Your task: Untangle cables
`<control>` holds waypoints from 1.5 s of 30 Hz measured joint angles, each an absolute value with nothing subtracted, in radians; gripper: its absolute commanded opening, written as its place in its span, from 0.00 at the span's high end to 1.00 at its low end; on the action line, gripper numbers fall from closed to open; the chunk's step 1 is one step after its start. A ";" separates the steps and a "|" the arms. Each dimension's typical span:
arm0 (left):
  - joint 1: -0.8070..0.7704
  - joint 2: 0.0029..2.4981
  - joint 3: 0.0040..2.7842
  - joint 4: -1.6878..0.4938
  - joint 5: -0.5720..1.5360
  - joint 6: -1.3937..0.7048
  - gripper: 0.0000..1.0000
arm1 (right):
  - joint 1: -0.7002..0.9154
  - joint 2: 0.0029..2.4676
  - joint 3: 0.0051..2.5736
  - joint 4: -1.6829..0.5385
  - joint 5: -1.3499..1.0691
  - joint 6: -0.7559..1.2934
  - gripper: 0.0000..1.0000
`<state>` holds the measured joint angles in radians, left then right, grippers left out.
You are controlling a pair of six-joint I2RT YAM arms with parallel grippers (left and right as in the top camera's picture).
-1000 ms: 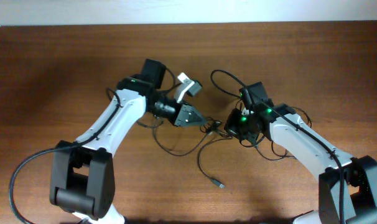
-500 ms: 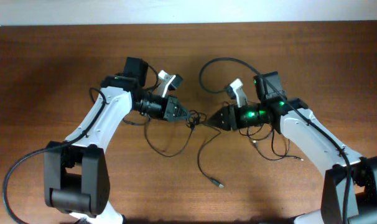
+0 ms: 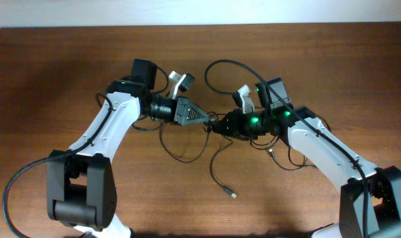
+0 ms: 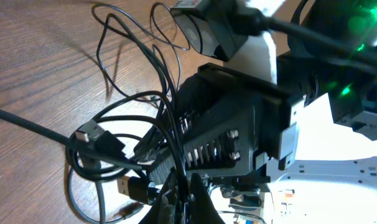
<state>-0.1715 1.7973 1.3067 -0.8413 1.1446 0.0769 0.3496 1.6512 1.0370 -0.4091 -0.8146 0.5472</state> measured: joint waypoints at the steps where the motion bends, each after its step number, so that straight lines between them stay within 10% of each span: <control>1: -0.171 1.797 1.307 -0.841 1.143 0.099 1.00 | 0.350 1.651 1.037 -0.403 -0.807 0.606 0.70; 29: -0.138 1.797 1.306 -0.862 1.142 0.231 1.00 | 0.417 1.651 1.037 -0.449 -0.607 0.704 0.76; 45: -0.138 1.797 1.306 -0.928 0.952 0.232 0.96 | 0.149 1.651 1.036 -0.535 -0.960 0.284 0.20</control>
